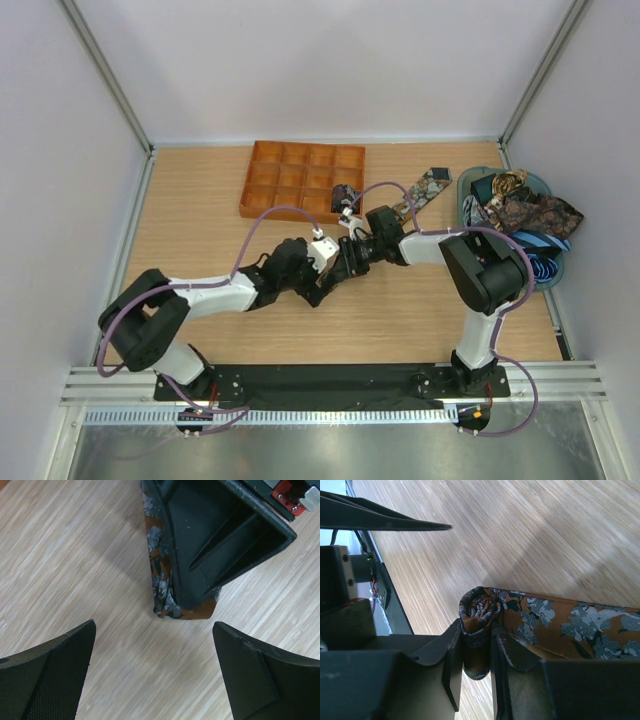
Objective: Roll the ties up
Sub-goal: Roll the tie
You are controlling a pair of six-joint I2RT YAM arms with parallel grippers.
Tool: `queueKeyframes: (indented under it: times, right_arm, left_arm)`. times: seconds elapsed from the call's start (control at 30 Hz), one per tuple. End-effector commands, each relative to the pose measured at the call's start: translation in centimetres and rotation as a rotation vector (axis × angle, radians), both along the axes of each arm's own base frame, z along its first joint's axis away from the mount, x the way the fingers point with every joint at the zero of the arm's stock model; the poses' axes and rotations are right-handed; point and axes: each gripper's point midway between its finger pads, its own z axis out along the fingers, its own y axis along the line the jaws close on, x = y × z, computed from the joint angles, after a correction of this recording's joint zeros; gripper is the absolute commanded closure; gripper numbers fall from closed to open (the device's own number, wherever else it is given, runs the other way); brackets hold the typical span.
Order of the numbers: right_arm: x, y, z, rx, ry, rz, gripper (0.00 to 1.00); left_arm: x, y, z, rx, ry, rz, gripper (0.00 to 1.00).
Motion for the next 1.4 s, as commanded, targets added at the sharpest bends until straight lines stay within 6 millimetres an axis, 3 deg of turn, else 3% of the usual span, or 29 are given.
queueKeyframes:
  times: [0.0, 0.2, 0.4, 0.5, 0.7, 0.77, 0.87, 1.13, 1.23, 1.37]
  right_arm:
    - [0.3, -1.7, -3.4, -0.142, 0.004, -0.046, 0.73]
    - [0.2, -1.6, -3.4, -0.139, 0.008, -0.044, 0.73]
    - [0.3, -1.6, -3.4, -0.136, 0.006, -0.045, 0.73]
    - [0.3, -1.5, -3.3, -0.135, 0.005, -0.043, 0.74]
    - [0.4, -1.4, -3.1, -0.127, 0.004, -0.039, 0.74]
    - [0.3, -1.4, -3.0, -0.126, 0.006, -0.039, 0.74]
    - [0.4, -1.5, -3.0, -0.129, 0.003, -0.045, 0.73]
    - [0.6, -1.6, -2.8, -0.138, 0.001, -0.059, 0.55]
    - [0.9, -1.5, -1.9, -0.134, -0.018, -0.073, 0.47]
    - [1.0, -2.2, -1.2, -0.165, -0.035, -0.094, 0.46]
  left_arm:
    - [1.5, -2.9, 2.2, -0.04, -0.091, -0.086, 0.0]
    - [2.0, -4.6, 2.4, -0.049, -0.102, -0.132, 0.0]
    - [2.2, -5.4, 0.5, -0.022, -0.089, -0.143, 0.0]
    - [2.5, -5.2, -0.4, -0.004, -0.087, -0.118, 0.05]
    - [2.8, -5.8, -1.3, -0.013, -0.079, -0.115, 0.17]
    - [3.2, -5.8, -1.5, -0.001, -0.079, -0.097, 0.3]
    - [3.2, -5.3, -1.6, 0.014, -0.075, -0.078, 0.38]
    - [1.6, -3.6, -2.5, 0.048, -0.013, -0.054, 0.64]
    - [1.2, -3.1, -3.0, 0.077, 0.016, -0.045, 0.67]
    - [0.6, -2.7, -3.5, 0.101, 0.058, -0.039, 0.7]
